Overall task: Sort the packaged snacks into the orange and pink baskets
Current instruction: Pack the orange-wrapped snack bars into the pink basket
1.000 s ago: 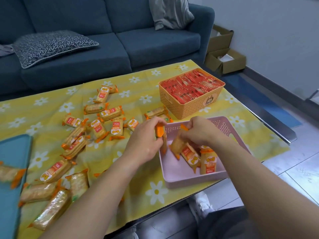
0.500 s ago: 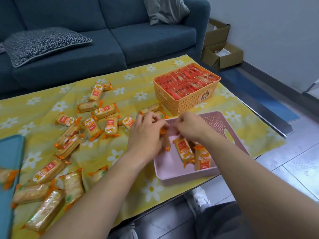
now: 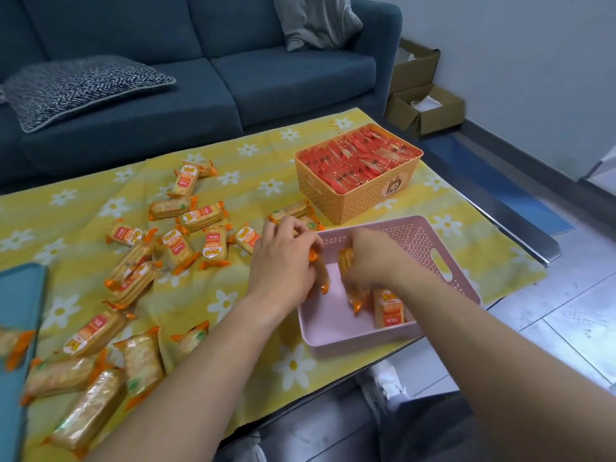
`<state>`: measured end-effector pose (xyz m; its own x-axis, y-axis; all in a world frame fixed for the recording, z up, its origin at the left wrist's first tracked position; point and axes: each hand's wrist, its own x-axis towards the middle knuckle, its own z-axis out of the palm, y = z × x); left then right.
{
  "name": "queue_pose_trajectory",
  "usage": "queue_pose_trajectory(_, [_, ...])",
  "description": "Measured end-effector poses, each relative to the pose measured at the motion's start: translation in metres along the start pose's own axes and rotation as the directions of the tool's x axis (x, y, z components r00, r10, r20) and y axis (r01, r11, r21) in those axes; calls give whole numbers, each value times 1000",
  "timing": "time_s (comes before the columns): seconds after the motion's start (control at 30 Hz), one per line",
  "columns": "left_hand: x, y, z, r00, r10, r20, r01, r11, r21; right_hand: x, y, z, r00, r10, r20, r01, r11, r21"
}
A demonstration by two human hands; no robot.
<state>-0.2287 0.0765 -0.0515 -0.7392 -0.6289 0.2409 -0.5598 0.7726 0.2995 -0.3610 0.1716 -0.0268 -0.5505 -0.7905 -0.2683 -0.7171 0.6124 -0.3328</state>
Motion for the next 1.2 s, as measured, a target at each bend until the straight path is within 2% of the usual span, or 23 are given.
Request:
queue_pose_trajectory(0.1, [2,1,1,1000,-15,14,15,1000,17,4,6,-3,990,-96,-99,117,964,239])
queue_pose_trajectory(0.17, [2,1,1,1000,-20,10,19,999,25,7,7,5,972,-168,-165,208,940,269])
queue_pose_trajectory(0.27, [4,2,3,999,-33,9,33,999,37,12,8,15,954,-200,-223,251,940,232])
queue_pose_trajectory(0.4, [5,3,3,998,54,-33,-54,999,-1,13,6,21,940,-170,-296,256,924,284])
queue_pose_trajectory(0.47, [4,4,3,994,108,-7,-108,994,-10,13,7,21,951,-144,-273,230,921,314])
queue_pose_trajectory(0.57, [4,3,5,994,103,19,-102,994,-41,12,15,8,971,-108,-212,178,923,342])
queue_pose_trajectory(0.67, [4,1,5,995,100,19,-99,994,-46,9,30,-16,968,-52,-247,116,961,251])
queue_pose_trajectory(0.73, [4,1,5,995,101,22,-100,994,-52,6,41,-27,992,-55,-112,72,985,154])
queue_pose_trajectory(0.83, [5,2,5,995,100,23,-98,993,-64,-3,45,-31,969,-42,243,37,999,26])
queue_pose_trajectory(0.9, [5,2,6,995,96,26,-94,993,-70,-7,43,-31,948,-13,319,44,995,-90])
queue_pose_trajectory(1.0, [4,1,7,996,89,27,-87,993,-77,-9,41,-36,968,-55,243,94,984,-152])
queue_pose_trajectory(1.13, [5,3,7,997,77,11,-76,992,-100,-9,42,-46,980,-195,45,186,971,153])
queue_pose_trajectory(1.2, [5,3,7,997,71,20,-69,992,-102,-7,37,-47,967,-244,-71,253,945,208])
